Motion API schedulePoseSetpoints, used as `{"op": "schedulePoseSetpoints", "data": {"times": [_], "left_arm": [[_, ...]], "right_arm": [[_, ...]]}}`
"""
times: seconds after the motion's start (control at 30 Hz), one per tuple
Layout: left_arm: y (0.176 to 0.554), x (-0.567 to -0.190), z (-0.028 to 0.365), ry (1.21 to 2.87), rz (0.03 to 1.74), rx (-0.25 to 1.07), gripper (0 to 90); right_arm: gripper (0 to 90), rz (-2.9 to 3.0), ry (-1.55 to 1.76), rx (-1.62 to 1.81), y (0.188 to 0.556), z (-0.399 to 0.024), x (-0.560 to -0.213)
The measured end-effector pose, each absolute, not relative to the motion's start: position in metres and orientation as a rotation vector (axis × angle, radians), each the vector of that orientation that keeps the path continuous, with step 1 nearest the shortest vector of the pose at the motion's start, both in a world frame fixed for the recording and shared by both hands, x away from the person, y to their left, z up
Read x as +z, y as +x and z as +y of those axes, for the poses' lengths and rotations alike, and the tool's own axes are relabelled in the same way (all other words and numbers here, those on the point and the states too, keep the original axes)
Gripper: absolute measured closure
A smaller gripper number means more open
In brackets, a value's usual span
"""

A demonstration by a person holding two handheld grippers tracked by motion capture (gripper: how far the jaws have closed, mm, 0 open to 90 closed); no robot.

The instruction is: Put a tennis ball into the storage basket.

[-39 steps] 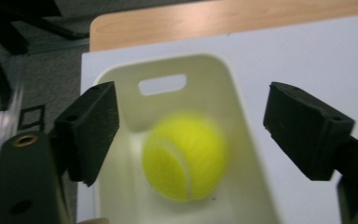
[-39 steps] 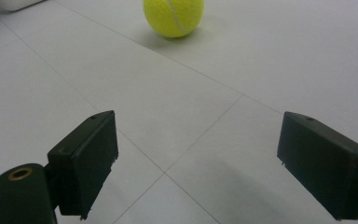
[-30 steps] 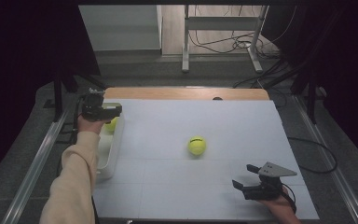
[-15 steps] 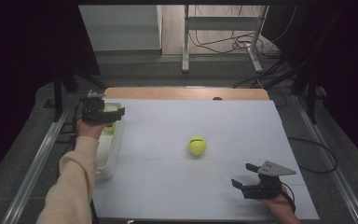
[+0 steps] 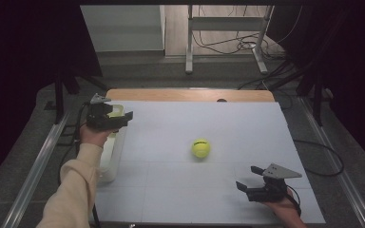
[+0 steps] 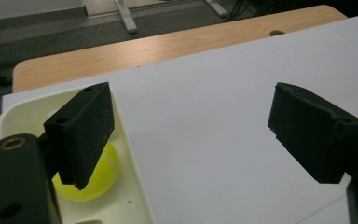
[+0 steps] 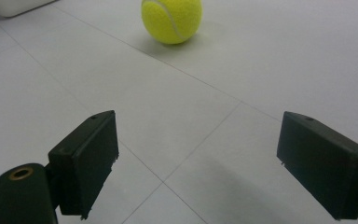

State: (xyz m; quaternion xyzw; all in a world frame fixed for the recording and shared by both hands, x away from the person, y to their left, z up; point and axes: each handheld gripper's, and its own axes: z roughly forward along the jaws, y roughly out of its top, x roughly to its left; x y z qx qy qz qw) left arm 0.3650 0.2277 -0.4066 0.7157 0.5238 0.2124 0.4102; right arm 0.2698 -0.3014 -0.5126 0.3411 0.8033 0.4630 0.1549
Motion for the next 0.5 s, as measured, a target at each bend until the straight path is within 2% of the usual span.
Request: {"op": "schedulePoseSetpoints", "data": {"times": [0.5], "left_arm": [[0.351, -0.411, 0.207, 1.744, 1.200, 0.441, 15.1]], "right_arm": [[13.0, 2.295, 0.982, 1.327, 0.269, -0.304, -0.513]]}}
